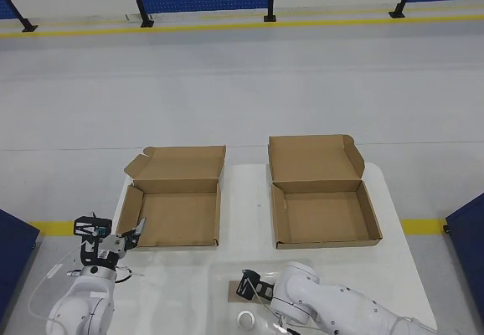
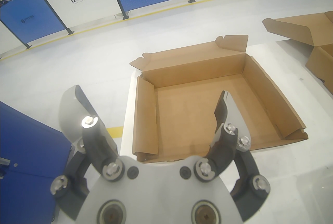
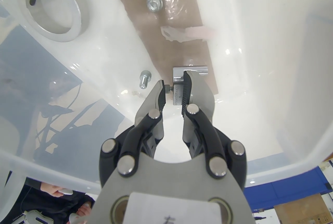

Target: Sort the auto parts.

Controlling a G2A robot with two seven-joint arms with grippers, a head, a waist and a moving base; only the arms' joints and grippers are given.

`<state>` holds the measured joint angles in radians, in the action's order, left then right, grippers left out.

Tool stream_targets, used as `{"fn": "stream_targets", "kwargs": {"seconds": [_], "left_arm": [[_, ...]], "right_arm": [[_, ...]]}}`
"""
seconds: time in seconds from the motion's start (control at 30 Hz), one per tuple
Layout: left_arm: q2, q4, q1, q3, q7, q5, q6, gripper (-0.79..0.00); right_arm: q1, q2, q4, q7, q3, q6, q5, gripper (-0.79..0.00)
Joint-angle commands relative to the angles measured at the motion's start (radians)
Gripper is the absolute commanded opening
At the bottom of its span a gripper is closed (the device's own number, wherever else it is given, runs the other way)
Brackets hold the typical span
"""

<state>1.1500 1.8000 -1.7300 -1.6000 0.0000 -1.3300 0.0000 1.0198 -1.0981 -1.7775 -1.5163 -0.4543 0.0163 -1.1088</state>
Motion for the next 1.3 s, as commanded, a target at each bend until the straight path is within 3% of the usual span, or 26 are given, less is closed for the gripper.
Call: {"fn": "stream_targets", "kwargs": {"seconds": [0.0,1.07,1.2,1.23,1.27], "left_arm": [[0.000,0.000,0.000,0.000,0.000,0.000,0.000,0.000],[0.000,0.000,0.000,0.000,0.000,0.000,0.000,0.000],[0.000,0.000,0.000,0.000,0.000,0.000,0.000,0.000],[0.000,0.000,0.000,0.000,0.000,0.000,0.000,0.000],[0.000,0.000,0.000,0.000,0.000,0.000,0.000,0.000]], "right_arm": [[-0.001,-0.004,0.005,-0.004,-0.001,0.000,-0.001,-0.539],[0.021,-0.025,0.047,-0.020,-0.026,0.003,-0.025,-0.539],[0.021,-0.027,0.052,-0.020,-0.029,0.006,-0.018,-0.702],[0.021,-0.028,0.054,-0.020,-0.031,0.005,-0.016,-0.785],[0.021,-0.028,0.055,-0.020,-0.033,0.002,-0.015,-0.785]]}}
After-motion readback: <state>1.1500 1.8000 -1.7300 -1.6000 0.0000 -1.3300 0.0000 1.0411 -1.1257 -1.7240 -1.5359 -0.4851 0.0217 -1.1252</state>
